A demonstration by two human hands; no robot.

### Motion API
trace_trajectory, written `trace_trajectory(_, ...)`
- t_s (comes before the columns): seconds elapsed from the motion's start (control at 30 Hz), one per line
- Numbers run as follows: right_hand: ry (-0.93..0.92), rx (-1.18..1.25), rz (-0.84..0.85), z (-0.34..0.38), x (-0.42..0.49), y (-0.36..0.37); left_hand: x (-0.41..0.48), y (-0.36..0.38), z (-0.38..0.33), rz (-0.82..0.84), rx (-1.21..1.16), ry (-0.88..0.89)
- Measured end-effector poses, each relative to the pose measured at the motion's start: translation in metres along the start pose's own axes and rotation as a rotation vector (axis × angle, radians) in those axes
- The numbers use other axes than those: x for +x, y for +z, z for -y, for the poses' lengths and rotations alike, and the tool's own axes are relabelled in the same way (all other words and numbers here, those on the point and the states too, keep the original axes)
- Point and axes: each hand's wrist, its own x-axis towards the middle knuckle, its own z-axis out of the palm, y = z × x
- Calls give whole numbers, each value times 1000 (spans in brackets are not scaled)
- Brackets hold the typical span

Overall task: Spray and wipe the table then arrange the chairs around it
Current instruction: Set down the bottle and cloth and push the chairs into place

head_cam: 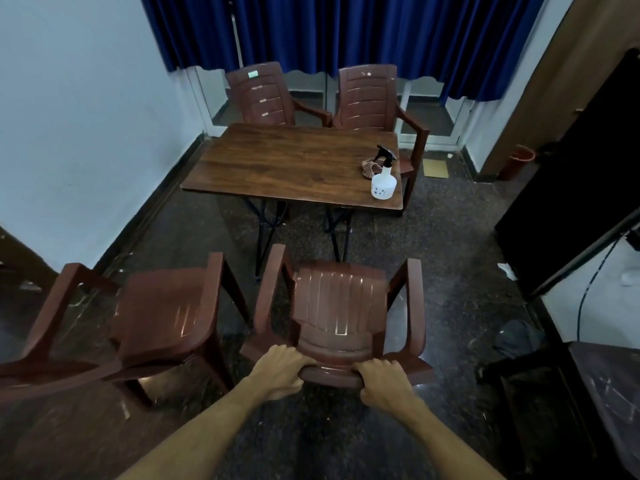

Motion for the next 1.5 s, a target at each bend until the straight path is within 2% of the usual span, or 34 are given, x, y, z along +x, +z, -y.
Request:
trace_trajectory(0.23, -4, 16, -2, 34, -6, 13, -28, 5, 21, 33, -10, -36)
trace_trajectory(0.93, -11, 20, 35, 40, -16, 9, -28, 22, 23, 7, -15, -12)
trace_trajectory(1.3, -26, 47, 156, 39, -14, 1, -32, 21, 22, -40, -156, 7)
trace_trajectory(1.4, -96, 140, 189, 44, -15, -8, -40, 16, 23, -76, -240, 41)
trace_trajectory(1.5, -173, 233, 154, 61, -18, -23, -60, 15, 36, -130, -296, 31)
